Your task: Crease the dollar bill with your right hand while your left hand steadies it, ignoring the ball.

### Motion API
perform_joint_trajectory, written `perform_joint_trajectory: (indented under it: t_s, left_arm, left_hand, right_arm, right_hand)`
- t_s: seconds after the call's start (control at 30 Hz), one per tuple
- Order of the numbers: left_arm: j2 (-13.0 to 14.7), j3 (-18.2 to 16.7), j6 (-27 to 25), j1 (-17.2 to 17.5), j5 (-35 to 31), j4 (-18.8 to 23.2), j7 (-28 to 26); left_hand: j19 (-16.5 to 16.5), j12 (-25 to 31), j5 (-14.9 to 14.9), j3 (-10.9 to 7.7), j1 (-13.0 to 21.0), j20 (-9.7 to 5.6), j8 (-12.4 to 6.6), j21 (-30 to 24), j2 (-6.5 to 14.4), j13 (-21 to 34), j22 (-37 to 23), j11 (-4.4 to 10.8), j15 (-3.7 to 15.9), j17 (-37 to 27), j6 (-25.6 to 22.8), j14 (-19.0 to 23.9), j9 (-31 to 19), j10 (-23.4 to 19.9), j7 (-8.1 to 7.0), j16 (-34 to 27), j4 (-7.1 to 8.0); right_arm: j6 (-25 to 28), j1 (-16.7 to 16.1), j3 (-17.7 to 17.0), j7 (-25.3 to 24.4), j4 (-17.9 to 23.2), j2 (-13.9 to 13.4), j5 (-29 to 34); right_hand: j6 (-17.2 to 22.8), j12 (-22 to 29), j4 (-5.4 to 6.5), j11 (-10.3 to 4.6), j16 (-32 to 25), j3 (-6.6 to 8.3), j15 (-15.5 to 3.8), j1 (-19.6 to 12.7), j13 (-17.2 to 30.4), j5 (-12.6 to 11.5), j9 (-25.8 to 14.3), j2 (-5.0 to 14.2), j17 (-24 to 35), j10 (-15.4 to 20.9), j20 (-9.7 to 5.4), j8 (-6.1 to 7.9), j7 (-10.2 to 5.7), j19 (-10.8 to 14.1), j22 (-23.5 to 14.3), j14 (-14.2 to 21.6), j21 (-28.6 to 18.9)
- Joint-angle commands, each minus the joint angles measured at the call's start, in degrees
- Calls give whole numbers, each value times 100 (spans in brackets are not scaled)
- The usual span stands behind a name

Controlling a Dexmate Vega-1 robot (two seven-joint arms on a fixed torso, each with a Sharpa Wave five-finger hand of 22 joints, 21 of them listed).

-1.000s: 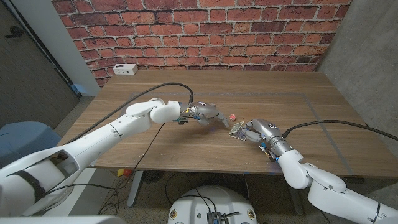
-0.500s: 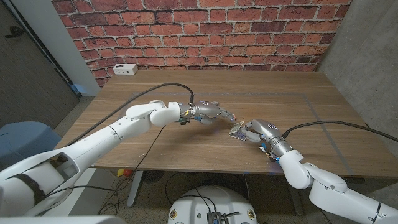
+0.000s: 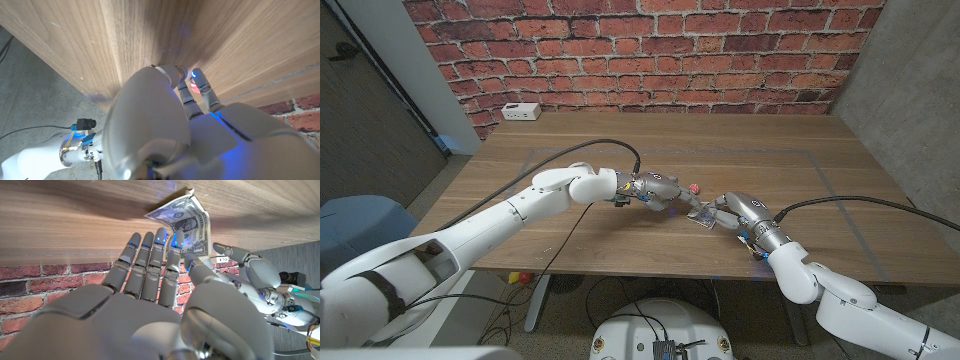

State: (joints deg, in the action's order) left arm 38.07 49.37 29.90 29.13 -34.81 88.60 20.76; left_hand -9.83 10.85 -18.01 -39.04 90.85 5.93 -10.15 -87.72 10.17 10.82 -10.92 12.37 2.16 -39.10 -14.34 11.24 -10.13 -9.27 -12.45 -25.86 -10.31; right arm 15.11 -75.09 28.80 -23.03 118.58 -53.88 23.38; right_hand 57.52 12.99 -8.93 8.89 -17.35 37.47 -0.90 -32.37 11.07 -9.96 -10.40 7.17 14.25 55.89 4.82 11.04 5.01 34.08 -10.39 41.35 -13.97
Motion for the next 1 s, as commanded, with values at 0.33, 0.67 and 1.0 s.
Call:
perform_joint_trajectory:
  t_s: [0.33, 0.67, 1.0]
  left_arm:
    - [-214, 420, -46, -243, -396, -57, 473]
    - [-264, 481, -152, -250, -402, -12, 595]
    - [-308, 505, -128, -316, -430, -76, 543]
  left_hand:
    - [-1267, 56, -38, -102, 140, 4, -71, -41, 16, 13, -14, 20, 241, -61, 15, 49, -22, 37, 15, -98, 8]
    - [-1231, 58, -40, -102, 82, -5, -54, -31, 21, 11, -5, 22, 228, -81, -14, 49, -17, 3, 10, -122, 57]
    - [-1234, 46, -40, -87, 22, -21, -35, -28, 21, 10, -5, 21, 233, -95, 19, 25, -16, 22, 9, -130, 73]
  right_arm:
    - [-97, -21, -139, -21, -70, 5, -77]
    - [-9, -468, -555, -943, 65, 20, 187]
    - [-473, -544, -710, -1011, 117, -14, 210]
  right_hand:
    - [14, -11, -35, 3, 33, -1, 7, 9, 10, -27, -9, -15, 22, 4, -19, -8, 11, 33, -20, -3, 8]
    - [-522, -174, 0, -71, 152, -57, 70, -26, 18, -20, -15, 171, 146, -501, -52, -111, -57, -19, -23, -384, 48]
    - [-355, -1, -266, -230, 513, 1453, -184, -1397, 17, -540, -4, -93, -194, -555, -151, 55, -235, -201, 6, -325, 138]
